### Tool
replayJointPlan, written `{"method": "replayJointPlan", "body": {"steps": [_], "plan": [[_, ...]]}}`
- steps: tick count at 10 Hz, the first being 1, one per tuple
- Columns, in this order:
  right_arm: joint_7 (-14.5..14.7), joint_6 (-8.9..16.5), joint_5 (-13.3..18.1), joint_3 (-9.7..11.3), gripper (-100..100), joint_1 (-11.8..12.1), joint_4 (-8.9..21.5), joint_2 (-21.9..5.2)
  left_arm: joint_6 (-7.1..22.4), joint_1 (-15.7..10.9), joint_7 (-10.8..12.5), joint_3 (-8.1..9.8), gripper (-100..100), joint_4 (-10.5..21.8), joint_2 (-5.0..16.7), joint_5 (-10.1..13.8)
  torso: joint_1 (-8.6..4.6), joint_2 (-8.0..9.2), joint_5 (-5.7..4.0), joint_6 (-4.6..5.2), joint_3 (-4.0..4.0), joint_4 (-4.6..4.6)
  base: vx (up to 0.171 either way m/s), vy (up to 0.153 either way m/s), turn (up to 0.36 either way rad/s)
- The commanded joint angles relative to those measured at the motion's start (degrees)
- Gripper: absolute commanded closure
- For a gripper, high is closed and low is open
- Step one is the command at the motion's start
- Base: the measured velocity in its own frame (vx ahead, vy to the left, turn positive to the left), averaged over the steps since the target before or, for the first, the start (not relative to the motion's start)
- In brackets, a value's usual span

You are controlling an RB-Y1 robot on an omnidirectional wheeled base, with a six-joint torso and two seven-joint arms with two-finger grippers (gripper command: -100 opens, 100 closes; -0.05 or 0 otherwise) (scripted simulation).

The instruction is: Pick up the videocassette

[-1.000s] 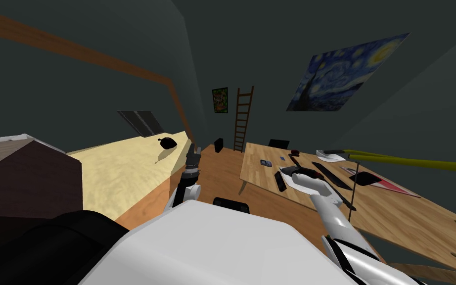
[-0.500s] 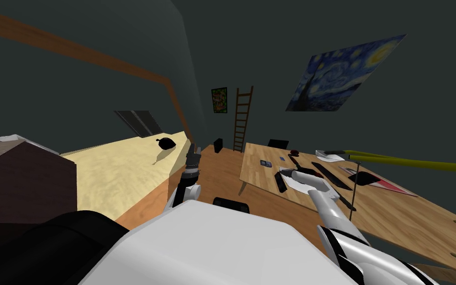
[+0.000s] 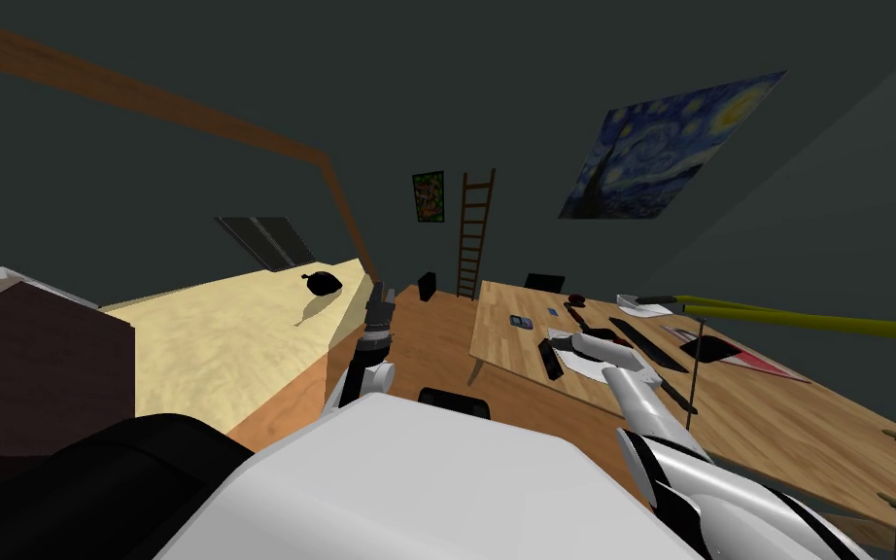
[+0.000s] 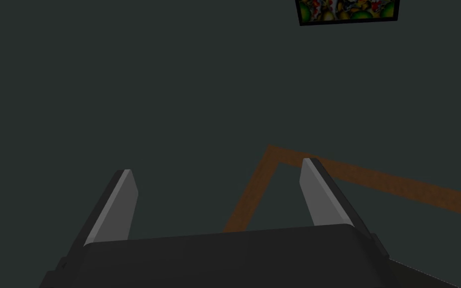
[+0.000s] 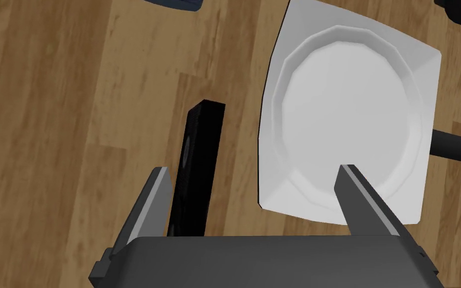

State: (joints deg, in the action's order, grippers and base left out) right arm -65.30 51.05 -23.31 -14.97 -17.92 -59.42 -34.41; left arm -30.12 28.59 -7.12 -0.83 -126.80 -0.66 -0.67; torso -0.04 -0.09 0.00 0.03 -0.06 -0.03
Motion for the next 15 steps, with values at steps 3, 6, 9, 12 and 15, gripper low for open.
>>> {"method": "replayJointPlan", "body": {"steps": [3, 6, 9, 12, 15], "plan": [[-2.41, 4.12, -1.5, 0.25, -100, -3.79, 6.12, -0.19, 0.0, 0.0, 0.0, 0.0, 0, 0.0, 0.0, 0.0, -0.03, 0.05, 0.0, 0.02, 0.03, 0.02, 0.02, -0.01, -0.045], [-3.48, 7.6, -2.08, 0.36, -100, -5.15, 9.13, -0.13, 0.0, 0.0, 0.0, 0.0, 0, 0.0, 0.0, 0.0, -0.03, -0.05, 0.0, 0.0, -0.03, -0.01, 0.038, -0.007, -0.034], [-5.25, 11.62, -3.1, 0.62, -100, -7.52, 13.0, 0.11, 0.0, 0.0, 0.0, 0.0, 0, 0.0, 0.0, 0.0, -0.08, -0.03, -0.01, 0.02, -0.02, 0.0, 0.034, -0.018, -0.042], [-6.55, 14.74, -3.91, 0.88, -100, -9.37, 16.0, 0.4, 0.0, 0.0, 0.0, 0.0, 0, 0.0, 0.0, 0.0, -0.04, 0.03, -0.01, 0.0, 0.02, 0.01, 0.022, -0.015, -0.024], [-7.7, 17.7, -4.71, 1.2, -100, -11.12, 18.8, 0.73, 0.0, 0.0, 0.0, 0.0, 0, 0.0, 0.0, 0.0, -0.07, 0.02, -0.01, 0.01, 0.01, 0.01, 0.023, -0.022, -0.033]]}}
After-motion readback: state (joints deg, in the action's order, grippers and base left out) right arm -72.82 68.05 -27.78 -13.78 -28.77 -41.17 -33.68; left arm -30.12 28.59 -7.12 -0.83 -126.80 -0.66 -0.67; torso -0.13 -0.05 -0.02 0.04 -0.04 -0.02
